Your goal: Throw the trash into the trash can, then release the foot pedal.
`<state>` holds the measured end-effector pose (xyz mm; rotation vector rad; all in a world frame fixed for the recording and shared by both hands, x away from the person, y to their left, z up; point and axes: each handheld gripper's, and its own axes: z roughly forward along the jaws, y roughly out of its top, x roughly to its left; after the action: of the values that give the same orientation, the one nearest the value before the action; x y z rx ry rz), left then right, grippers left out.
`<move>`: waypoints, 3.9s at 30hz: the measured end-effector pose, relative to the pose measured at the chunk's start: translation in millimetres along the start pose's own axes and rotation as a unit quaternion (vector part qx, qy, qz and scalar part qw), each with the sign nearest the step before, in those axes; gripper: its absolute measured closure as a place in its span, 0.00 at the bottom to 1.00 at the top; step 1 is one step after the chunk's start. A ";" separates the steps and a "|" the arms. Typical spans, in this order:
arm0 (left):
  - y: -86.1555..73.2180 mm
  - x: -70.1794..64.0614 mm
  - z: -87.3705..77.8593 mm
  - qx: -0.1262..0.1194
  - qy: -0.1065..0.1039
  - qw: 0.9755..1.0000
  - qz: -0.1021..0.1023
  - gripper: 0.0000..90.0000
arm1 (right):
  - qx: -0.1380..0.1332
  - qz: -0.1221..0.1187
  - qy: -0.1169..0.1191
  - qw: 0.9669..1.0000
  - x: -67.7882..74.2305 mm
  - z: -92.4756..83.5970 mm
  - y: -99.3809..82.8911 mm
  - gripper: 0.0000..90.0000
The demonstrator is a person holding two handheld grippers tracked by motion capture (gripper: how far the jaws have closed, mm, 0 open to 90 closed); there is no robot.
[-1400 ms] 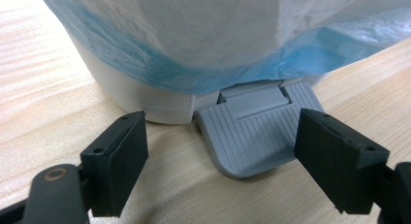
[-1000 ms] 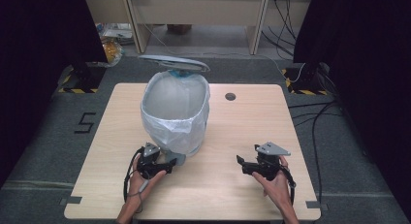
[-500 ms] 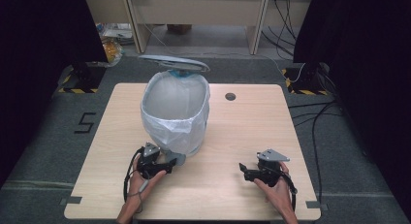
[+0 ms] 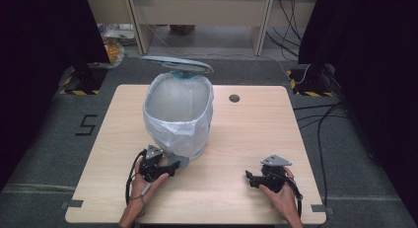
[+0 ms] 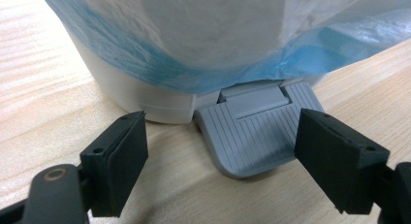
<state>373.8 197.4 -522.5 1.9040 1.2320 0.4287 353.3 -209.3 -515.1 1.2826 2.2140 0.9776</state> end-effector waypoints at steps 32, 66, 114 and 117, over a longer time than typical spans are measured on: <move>-0.1 -1.3 -0.7 -0.002 0.005 1.000 0.008 0.21 | 0.011 -0.006 -0.002 1.000 0.9 0.9 -1.7 0.16; -1.2 5.1 -4.6 -0.025 -0.018 0.999 -0.006 0.20 | 0.011 -0.005 -0.003 1.000 1.0 0.6 -1.9 0.16; -13.7 24.7 -45.8 -0.021 -0.022 1.000 0.002 0.17 | 0.011 -0.004 -0.003 1.000 1.0 0.5 -1.9 0.16; -17.3 23.9 -48.1 -0.014 -0.018 1.000 0.010 0.17 | 0.011 -0.004 -0.002 1.000 1.0 0.5 -1.9 0.16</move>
<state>343.3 243.2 -509.7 1.8938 1.1786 0.4172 352.0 -208.9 -516.9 1.2844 2.2307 0.9480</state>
